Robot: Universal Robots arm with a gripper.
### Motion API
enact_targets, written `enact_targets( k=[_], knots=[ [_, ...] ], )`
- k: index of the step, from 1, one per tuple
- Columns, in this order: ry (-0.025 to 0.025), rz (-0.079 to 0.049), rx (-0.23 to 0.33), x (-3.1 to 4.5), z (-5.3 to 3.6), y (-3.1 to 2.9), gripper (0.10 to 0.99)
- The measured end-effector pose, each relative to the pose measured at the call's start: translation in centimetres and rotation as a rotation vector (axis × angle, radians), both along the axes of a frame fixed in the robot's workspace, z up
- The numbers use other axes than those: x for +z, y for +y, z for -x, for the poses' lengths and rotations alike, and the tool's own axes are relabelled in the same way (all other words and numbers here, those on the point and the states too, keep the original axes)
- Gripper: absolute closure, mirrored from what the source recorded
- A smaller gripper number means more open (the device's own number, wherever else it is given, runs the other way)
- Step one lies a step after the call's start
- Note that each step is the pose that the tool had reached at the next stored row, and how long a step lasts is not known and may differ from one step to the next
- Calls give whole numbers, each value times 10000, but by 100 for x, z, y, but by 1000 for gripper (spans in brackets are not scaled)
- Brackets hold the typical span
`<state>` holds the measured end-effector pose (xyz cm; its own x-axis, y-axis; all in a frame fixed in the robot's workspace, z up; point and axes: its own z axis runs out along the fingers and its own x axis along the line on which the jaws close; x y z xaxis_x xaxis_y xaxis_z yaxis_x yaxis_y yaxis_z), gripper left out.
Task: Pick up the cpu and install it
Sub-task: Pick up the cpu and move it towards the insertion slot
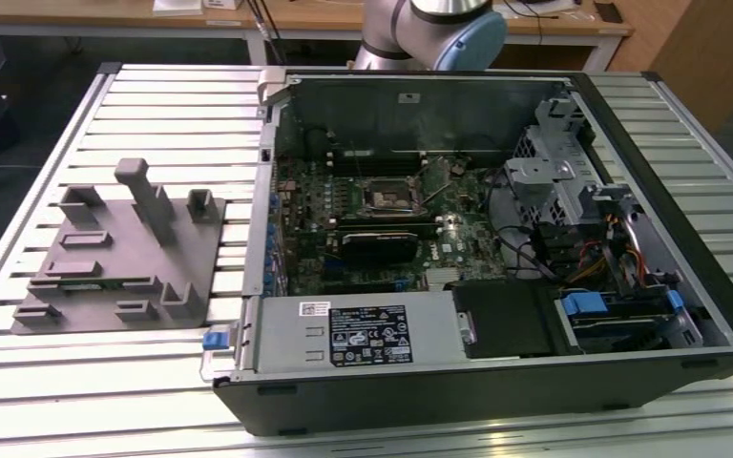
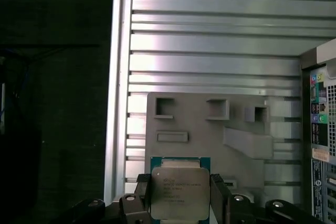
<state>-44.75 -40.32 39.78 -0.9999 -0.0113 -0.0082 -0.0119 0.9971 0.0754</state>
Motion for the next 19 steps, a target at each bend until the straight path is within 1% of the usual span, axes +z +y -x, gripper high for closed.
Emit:
enact_targets(
  k=[4,19],
  knots=[
    [0,1,0,0,-79,0,541],
    [0,0,1,0,-294,0,541]
  ],
)
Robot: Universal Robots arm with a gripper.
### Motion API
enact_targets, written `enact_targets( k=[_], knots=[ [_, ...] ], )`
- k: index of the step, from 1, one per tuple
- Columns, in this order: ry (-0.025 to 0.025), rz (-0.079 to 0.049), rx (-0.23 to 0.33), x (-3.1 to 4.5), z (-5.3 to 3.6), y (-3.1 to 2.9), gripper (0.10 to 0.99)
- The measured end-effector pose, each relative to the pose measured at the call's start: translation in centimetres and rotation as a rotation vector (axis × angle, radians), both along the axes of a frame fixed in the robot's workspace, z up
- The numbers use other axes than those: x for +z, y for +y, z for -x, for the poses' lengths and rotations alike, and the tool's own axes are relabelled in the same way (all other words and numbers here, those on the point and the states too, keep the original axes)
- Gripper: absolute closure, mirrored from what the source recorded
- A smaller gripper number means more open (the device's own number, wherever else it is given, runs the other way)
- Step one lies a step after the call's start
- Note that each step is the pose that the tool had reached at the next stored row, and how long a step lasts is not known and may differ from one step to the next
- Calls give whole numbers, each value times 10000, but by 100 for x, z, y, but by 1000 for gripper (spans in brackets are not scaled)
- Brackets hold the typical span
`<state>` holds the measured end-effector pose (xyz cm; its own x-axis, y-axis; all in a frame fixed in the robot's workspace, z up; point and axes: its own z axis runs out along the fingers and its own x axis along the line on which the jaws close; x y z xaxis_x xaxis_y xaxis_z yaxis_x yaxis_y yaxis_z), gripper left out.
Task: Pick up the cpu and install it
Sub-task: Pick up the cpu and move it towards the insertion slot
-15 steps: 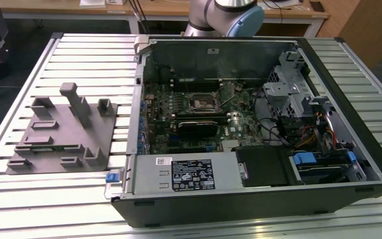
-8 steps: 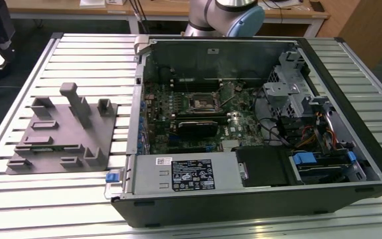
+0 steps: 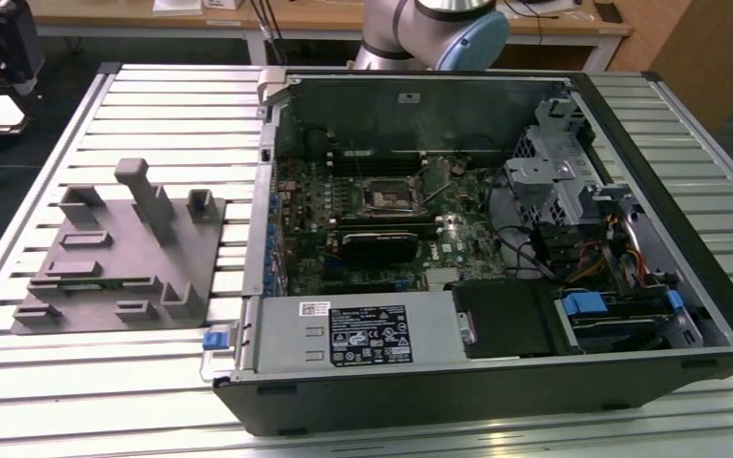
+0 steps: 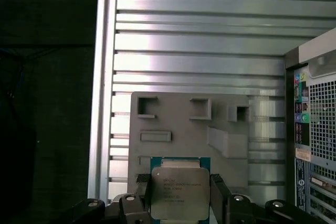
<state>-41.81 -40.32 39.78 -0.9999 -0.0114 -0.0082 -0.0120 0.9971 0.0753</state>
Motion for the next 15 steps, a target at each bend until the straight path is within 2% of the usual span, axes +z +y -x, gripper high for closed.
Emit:
enact_targets(
  k=[15],
  knots=[
    [0,0,-1,0,-186,0,541]
  ],
)
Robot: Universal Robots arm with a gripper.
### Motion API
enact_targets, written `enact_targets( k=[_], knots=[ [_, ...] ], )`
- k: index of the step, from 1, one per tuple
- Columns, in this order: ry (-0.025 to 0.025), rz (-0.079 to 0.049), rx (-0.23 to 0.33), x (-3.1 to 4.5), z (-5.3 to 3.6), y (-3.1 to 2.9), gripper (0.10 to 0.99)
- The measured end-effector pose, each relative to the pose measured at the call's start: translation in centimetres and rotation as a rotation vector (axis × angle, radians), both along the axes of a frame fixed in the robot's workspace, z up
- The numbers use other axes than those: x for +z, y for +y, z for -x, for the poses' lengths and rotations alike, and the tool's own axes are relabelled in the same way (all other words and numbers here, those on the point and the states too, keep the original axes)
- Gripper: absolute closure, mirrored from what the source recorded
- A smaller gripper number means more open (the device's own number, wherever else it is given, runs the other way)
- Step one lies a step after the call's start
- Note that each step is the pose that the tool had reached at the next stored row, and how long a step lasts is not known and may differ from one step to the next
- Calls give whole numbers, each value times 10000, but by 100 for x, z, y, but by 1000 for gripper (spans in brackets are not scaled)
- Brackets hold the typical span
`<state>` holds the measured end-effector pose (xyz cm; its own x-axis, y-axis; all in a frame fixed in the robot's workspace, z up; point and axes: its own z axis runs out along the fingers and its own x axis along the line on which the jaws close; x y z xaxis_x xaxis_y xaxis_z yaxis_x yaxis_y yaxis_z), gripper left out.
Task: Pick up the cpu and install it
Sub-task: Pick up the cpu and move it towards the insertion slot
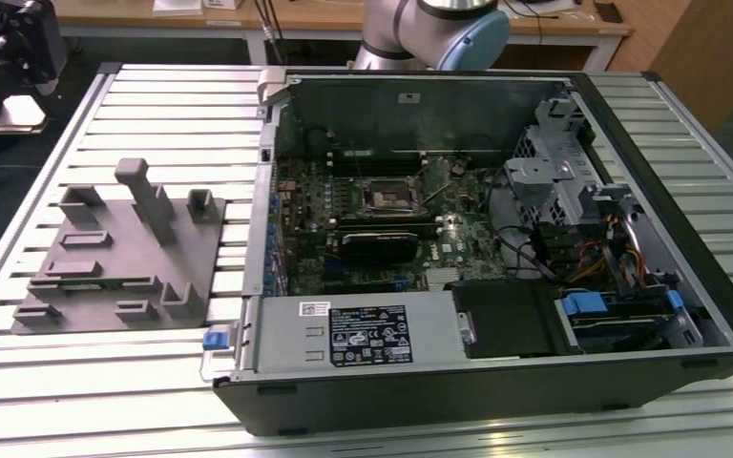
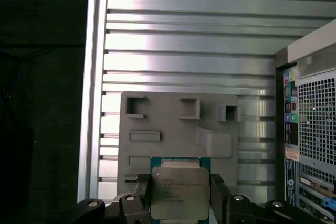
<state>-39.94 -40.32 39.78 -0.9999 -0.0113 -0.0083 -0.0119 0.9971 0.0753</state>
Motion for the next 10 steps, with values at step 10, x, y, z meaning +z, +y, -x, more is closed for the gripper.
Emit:
enact_targets(
  k=[10],
  knots=[
    [1,0,0,0,-90,0,541]
  ],
)
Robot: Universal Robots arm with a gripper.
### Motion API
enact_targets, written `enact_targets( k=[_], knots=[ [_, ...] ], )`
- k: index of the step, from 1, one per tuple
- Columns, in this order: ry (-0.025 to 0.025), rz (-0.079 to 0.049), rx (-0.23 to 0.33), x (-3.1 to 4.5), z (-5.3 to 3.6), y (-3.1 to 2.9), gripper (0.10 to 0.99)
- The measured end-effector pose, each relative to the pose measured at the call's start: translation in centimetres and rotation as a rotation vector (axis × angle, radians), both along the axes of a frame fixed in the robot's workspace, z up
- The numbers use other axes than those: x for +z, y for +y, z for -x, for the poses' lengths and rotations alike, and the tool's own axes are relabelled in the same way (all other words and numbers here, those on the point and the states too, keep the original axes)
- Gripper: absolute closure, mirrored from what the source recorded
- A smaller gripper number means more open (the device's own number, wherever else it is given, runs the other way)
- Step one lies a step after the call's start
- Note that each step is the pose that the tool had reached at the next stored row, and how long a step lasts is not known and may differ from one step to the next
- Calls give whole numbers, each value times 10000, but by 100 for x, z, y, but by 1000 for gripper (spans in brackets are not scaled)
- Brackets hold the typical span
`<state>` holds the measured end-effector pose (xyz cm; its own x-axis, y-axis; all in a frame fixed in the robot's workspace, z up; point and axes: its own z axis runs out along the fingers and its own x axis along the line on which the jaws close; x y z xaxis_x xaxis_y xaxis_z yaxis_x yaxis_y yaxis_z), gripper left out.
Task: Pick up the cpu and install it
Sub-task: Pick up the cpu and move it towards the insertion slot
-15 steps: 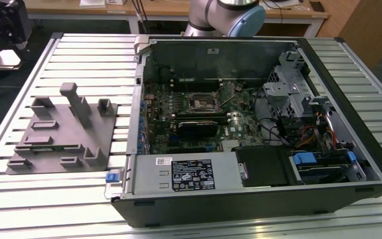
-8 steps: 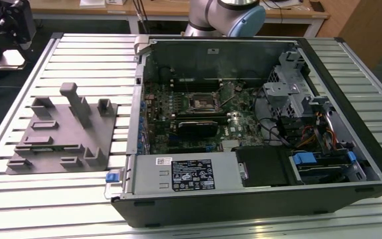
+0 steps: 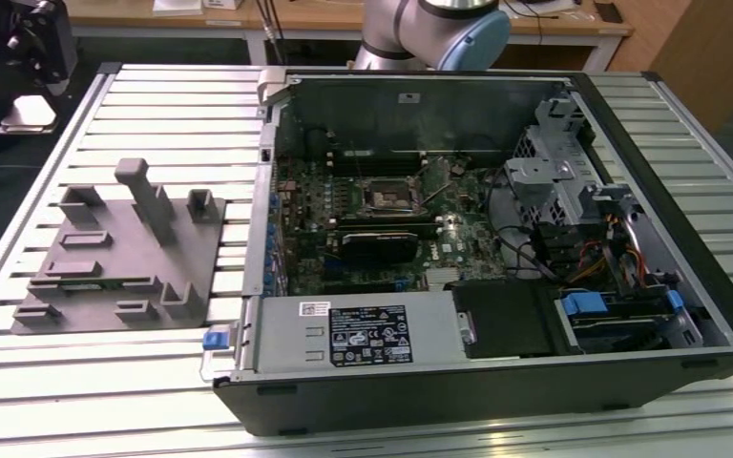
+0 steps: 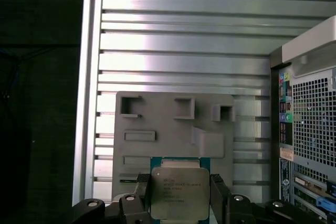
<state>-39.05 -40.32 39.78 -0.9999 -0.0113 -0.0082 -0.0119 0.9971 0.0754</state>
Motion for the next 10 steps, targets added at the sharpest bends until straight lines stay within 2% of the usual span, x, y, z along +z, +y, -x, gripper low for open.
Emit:
enact_targets(
  k=[10],
  knots=[
    [0,1,0,0,-89,0,541]
  ],
)
